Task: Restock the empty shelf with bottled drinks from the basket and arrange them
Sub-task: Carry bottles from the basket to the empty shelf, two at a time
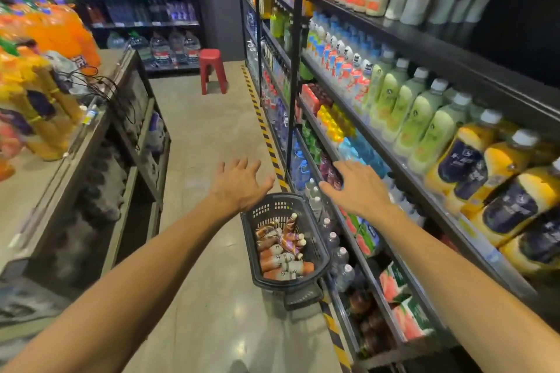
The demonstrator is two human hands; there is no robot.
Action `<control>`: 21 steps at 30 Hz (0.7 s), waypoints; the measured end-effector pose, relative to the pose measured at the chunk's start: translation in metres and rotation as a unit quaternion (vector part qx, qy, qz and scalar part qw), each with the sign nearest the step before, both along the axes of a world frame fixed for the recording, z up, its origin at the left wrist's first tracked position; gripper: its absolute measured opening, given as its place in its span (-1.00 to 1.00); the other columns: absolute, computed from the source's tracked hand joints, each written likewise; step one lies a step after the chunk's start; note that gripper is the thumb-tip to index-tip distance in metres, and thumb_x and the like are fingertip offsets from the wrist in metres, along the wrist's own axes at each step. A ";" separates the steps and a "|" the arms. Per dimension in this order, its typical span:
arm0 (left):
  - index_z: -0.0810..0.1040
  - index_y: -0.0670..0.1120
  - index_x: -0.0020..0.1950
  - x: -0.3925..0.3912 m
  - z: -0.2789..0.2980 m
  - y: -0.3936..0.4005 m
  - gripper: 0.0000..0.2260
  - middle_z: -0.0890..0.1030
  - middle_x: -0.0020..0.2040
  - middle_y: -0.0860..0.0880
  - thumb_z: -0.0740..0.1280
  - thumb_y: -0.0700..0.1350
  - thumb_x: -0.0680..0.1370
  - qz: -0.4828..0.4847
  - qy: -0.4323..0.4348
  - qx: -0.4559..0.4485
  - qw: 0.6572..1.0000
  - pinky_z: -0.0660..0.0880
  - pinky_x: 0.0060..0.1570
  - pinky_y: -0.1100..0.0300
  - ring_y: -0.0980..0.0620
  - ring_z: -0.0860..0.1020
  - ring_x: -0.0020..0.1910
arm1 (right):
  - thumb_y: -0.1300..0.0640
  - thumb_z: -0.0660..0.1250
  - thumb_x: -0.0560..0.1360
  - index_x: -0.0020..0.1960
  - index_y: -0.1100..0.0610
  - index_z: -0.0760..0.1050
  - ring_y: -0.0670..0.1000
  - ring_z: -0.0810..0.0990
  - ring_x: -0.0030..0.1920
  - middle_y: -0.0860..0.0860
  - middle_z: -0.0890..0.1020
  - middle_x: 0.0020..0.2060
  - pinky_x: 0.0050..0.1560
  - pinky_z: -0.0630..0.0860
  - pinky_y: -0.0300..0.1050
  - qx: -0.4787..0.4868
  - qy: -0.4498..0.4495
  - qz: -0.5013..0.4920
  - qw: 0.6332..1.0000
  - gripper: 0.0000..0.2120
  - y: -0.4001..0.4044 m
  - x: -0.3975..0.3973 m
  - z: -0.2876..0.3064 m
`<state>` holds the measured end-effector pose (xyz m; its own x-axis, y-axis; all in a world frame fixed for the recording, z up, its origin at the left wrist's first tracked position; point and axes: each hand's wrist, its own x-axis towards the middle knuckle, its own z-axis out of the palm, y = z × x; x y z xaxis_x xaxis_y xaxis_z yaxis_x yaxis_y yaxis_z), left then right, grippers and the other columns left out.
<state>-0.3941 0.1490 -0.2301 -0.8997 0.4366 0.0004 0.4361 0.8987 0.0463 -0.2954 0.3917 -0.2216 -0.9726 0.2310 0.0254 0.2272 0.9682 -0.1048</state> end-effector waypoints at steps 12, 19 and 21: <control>0.29 -0.01 0.55 -0.166 -0.112 0.036 -0.38 0.34 0.53 -0.12 -0.03 0.32 0.62 -0.084 -0.052 -0.016 0.995 0.14 0.48 -0.15 -0.13 0.27 0.51 | -0.33 0.13 0.63 0.64 0.06 0.17 0.15 0.22 0.59 0.11 0.28 0.59 0.59 0.09 0.10 -0.050 -0.056 -0.068 0.995 -0.28 0.014 -0.133 -0.096; 0.12 0.01 0.63 -0.220 -0.203 0.041 -0.36 0.16 0.62 -0.11 -0.09 0.32 0.63 -0.067 -0.142 -0.027 0.987 0.01 0.56 -0.16 -0.10 0.09 0.60 | -0.33 0.10 0.63 0.65 0.08 0.13 0.14 0.16 0.61 0.13 0.24 0.61 0.62 0.06 0.11 -0.063 -0.125 -0.072 0.988 -0.26 0.019 -0.179 -0.185; 0.10 0.01 0.64 -0.230 -0.236 0.043 -0.36 0.14 0.63 -0.11 -0.08 0.31 0.64 -0.052 -0.175 -0.028 0.983 0.00 0.56 -0.14 -0.08 0.08 0.61 | -0.35 0.08 0.62 0.64 0.10 0.19 0.15 0.24 0.59 0.14 0.30 0.58 0.60 0.13 0.12 -0.076 -0.143 -0.071 0.984 -0.25 0.019 -0.188 -0.214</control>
<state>-0.6243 0.1923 -0.4658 -0.7913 0.5161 -0.3279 0.4913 0.8559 0.1614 -0.4835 0.4111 -0.4359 -0.8926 0.3457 -0.2895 0.4009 0.9022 -0.1589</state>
